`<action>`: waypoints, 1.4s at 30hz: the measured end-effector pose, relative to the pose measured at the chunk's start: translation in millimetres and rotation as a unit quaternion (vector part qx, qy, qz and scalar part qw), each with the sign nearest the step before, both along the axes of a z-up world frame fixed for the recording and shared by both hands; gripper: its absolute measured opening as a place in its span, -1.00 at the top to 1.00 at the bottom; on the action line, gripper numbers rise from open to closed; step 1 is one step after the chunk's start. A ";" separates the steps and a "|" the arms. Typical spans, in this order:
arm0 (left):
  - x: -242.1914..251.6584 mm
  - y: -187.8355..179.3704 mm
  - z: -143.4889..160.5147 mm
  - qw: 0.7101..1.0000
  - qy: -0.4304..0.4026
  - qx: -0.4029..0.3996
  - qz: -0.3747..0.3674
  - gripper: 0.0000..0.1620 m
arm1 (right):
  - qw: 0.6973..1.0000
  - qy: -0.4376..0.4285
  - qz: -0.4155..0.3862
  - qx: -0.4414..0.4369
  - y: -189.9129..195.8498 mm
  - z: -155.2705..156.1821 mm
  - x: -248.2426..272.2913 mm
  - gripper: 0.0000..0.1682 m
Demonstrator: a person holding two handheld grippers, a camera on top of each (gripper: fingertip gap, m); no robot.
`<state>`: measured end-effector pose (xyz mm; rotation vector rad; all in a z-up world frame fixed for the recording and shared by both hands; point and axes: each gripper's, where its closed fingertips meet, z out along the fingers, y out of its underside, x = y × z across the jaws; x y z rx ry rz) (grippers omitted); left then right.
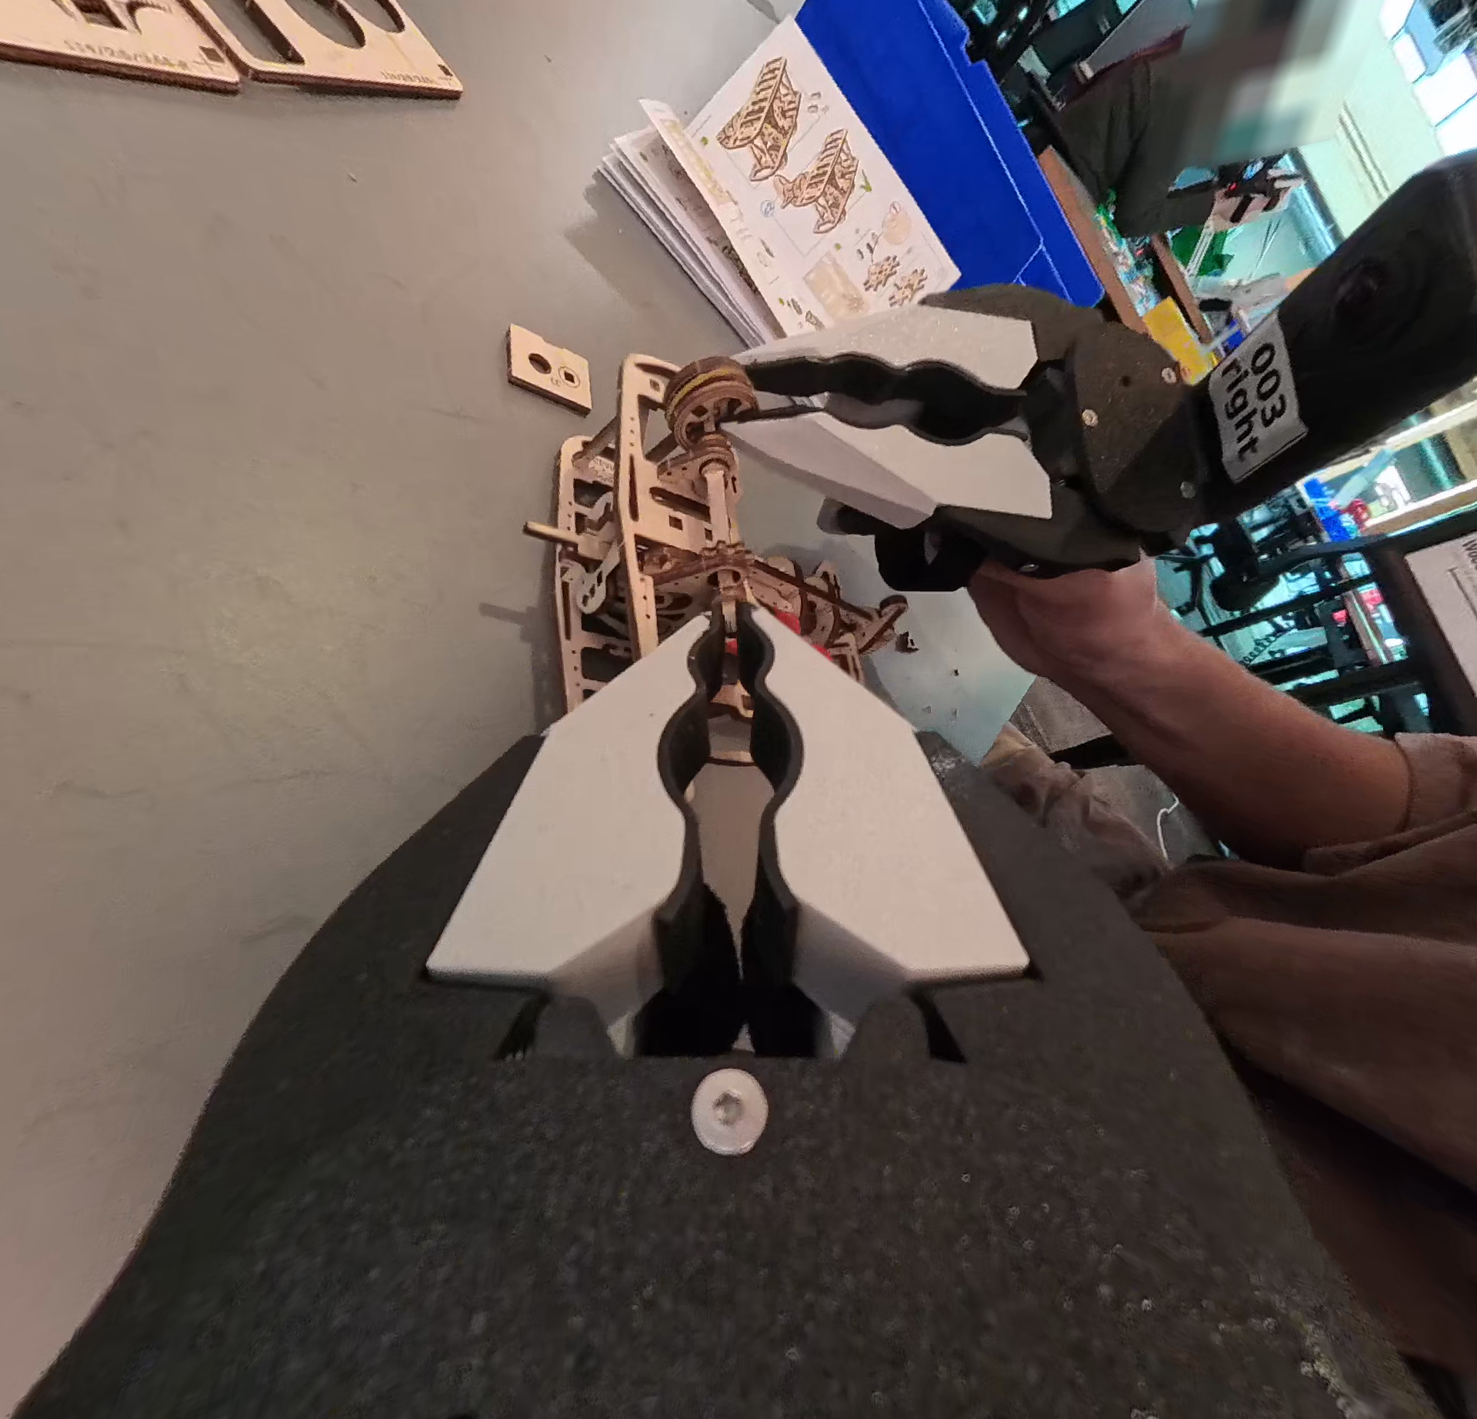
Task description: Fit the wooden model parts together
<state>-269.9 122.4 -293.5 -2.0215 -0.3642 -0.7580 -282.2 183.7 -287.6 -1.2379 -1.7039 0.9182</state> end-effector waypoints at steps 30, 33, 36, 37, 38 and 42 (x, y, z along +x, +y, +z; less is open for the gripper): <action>2.6 -0.8 1.8 1.000 -0.012 0.013 -0.015 1.00 | 0.998 -0.005 0.049 -0.023 -0.8 -3.2 -2.2 0.86; 2.2 -1.1 2.2 1.000 -0.011 0.013 -0.016 1.00 | 0.998 -0.009 0.055 -0.018 -1.2 -3.2 -2.8 0.86; 2.7 -1.2 2.8 1.000 -0.009 0.015 -0.019 1.00 | 0.998 -0.014 0.062 -0.008 -1.4 -3.3 -3.3 0.86; 2.9 -1.2 3.0 1.000 -0.007 0.015 -0.020 1.00 | 0.998 -0.016 0.064 -0.002 -1.5 -3.1 -3.4 0.86; 2.6 -1.1 2.9 1.000 -0.003 0.015 -0.020 1.00 | 0.998 -0.018 0.065 0.006 -1.6 -3.1 -3.5 0.86; 4.2 -1.5 2.2 0.999 0.016 0.014 -0.028 1.00 | 0.996 -0.036 0.079 0.015 -2.0 -2.7 -2.9 0.86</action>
